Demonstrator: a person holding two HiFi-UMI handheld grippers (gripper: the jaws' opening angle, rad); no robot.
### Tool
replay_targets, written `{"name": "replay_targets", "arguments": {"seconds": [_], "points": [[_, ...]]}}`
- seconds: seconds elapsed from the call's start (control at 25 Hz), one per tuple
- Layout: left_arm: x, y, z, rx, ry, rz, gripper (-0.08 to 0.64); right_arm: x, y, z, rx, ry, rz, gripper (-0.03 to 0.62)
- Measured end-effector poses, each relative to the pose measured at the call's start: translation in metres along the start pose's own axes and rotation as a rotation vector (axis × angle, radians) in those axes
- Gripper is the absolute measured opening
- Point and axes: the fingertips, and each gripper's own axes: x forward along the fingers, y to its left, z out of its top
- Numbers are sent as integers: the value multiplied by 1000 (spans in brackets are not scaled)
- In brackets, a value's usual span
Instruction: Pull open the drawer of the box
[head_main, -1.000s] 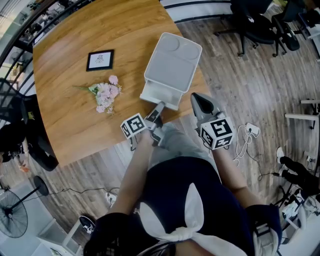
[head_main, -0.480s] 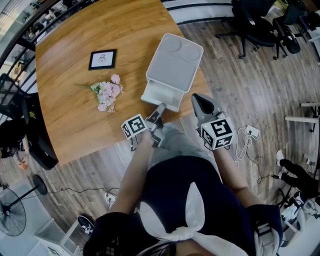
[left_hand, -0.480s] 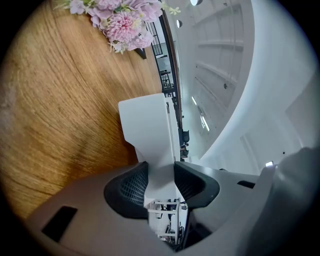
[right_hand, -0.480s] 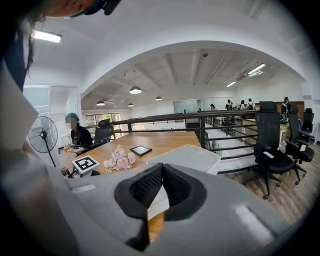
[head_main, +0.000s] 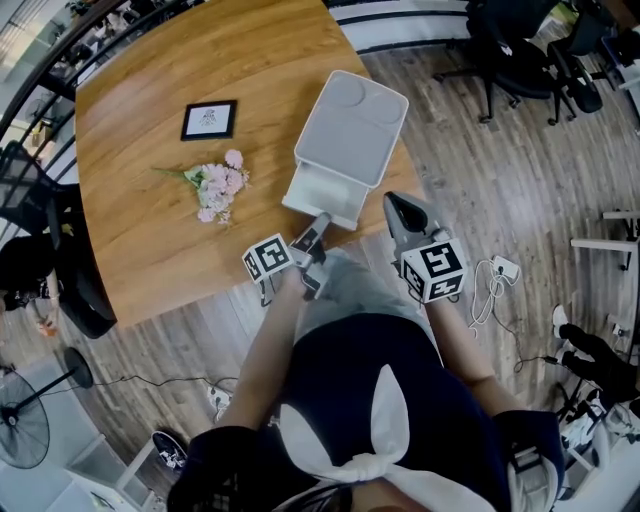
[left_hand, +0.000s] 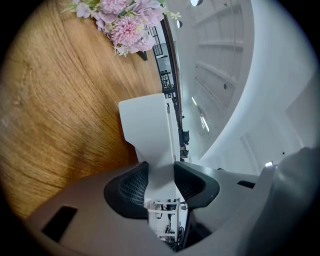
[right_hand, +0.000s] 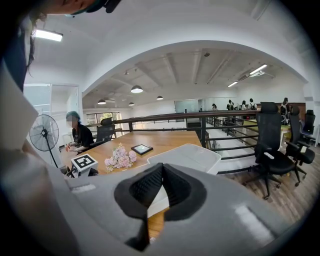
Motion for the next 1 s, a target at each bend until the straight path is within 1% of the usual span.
{"name": "replay_targets", "arguments": {"seconds": [0.48,0.88,1.0], "points": [[-16,3,-5,-8,-2,-2,175,3,15,0,-14,0,35,-2],[-25,4,-9,-20,-7,-11,175,-1,19,-6,-13,4,38,-2],[-29,6,-11,-8,-4,-7,175,-3,21,-7,-15,5,38,-2]]}}
